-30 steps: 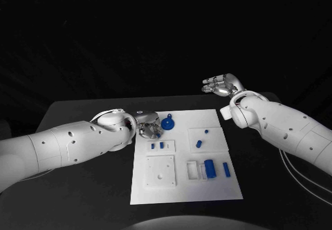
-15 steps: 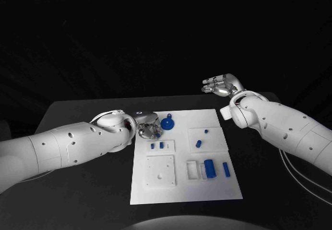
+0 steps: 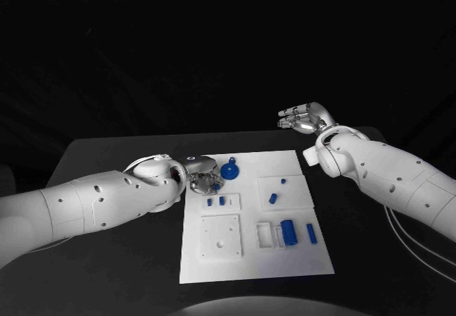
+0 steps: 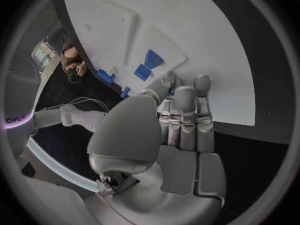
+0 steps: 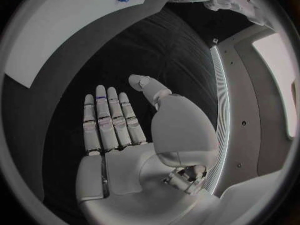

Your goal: Assemble the parts on the task board

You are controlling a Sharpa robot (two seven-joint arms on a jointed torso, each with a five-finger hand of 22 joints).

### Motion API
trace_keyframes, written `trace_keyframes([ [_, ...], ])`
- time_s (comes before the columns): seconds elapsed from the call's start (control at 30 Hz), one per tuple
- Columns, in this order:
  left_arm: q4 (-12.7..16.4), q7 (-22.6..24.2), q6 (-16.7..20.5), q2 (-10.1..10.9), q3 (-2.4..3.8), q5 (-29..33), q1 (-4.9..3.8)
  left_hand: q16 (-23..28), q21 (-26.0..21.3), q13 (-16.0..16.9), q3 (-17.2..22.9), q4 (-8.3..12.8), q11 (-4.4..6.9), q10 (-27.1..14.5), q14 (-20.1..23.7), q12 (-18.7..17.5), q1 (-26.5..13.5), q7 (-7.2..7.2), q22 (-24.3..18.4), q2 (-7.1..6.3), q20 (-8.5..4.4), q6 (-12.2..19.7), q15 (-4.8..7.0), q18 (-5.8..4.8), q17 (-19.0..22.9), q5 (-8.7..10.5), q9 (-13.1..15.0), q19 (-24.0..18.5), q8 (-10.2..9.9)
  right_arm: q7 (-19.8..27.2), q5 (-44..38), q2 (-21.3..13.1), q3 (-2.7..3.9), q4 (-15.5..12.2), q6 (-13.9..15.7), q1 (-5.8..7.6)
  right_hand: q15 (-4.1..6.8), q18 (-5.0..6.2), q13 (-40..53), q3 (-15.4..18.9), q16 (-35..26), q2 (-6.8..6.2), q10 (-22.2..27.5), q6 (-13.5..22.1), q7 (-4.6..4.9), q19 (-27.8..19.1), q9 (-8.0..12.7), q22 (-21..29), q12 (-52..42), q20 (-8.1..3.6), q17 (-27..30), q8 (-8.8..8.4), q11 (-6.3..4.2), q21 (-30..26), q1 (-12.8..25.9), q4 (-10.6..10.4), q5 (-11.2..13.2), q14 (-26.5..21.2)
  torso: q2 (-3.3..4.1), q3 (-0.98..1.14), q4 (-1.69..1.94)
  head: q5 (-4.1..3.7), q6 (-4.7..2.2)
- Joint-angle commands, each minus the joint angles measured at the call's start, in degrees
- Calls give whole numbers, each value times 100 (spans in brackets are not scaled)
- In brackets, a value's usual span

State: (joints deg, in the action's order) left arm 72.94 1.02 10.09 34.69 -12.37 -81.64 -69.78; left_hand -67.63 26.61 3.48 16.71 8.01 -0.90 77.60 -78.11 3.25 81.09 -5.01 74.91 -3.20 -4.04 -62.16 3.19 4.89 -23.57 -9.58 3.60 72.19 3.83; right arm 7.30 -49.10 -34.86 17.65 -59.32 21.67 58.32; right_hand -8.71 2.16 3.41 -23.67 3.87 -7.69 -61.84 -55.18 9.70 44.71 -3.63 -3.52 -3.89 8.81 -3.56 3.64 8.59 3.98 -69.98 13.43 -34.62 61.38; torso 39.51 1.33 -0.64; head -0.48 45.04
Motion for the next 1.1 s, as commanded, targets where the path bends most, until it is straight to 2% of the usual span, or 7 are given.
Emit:
trace_keyframes([
  [0.03,18,22,35,3,-6,-19,18,41,34,2,4,30,14,41,-9,34,4,29,106,-57,-44,128,38,54,-8,27,-3,-1,-26,77,-150,-8,1,-11,-52,-8,-2,28,-9,18,-28,8,47,80,-4,-89,12,12,24,3,6,-20,0,-41,10,5,-37,-54,1,-1,-1,3,-3],
  [0.4,-23,28,169,34,-4,-17,20,59,27,2,23,36,14,53,-14,32,34,33,104,-95,-60,232,45,34,-8,49,-3,5,-26,77,-166,-37,1,-19,-60,-25,-8,35,-9,6,-26,3,57,94,-1,-99,12,10,22,11,5,-19,4,-38,3,26,-131,-71,2,-1,-2,6,-8],
  [0.57,-81,54,218,56,0,-2,20,82,11,-1,47,42,-51,-98,26,28,59,18,109,-102,-38,233,3,43,-12,37,-3,-29,-26,71,-174,-81,1,-63,-102,-43,-4,38,-9,-15,-25,9,49,69,-3,-88,11,10,22,9,5,-18,1,-36,0,38,-117,-56,1,-3,-4,7,-19],
  [0.87,-135,77,240,146,19,31,20,86,20,-1,69,65,-70,-131,42,30,82,16,115,-127,-11,231,-15,75,-17,45,-3,-46,-26,42,-320,-300,1,-341,-246,-119,21,49,-9,-47,-23,28,32,-34,-11,81,6,0,23,-12,4,-13,-6,-16,11,61,-80,23,0,-2,3,12,-52],
  [0.93,-168,102,285,182,52,80,19,105,23,0,85,82,-84,-143,64,31,104,-3,117,-129,-2,191,-24,86,-11,38,-3,-73,-23,29,-443,-389,1,-444,-358,-145,61,64,-10,-106,-14,51,-29,-179,-31,250,-2,-11,21,-43,1,-5,-31,10,19,70,-19,131,-3,-3,3,11,-79],
  [0.97,-190,124,321,202,80,125,19,131,16,-1,96,88,-99,-173,92,29,111,-24,115,-126,3,157,-35,88,1,33,-1,-95,-18,20,-521,-440,1,-500,-433,-158,123,80,-11,-175,-2,68,-139,-300,-68,586,-13,-32,16,-85,-4,6,-73,59,36,77,37,264,-3,-2,0,10,-91],
  [1.1,-339,312,539,288,254,605,18,397,-91,0,144,127,-191,-279,345,36,131,-150,99,-132,56,-137,-102,108,119,2,10,-321,-1,-78,-923,-686,2,-768,-837,-199,307,103,-10,-298,23,123,-491,-630,-163,1023,-40,-38,28,-269,-25,13,-199,170,53,98,247,771,-4,0,-4,-4,-144],
])
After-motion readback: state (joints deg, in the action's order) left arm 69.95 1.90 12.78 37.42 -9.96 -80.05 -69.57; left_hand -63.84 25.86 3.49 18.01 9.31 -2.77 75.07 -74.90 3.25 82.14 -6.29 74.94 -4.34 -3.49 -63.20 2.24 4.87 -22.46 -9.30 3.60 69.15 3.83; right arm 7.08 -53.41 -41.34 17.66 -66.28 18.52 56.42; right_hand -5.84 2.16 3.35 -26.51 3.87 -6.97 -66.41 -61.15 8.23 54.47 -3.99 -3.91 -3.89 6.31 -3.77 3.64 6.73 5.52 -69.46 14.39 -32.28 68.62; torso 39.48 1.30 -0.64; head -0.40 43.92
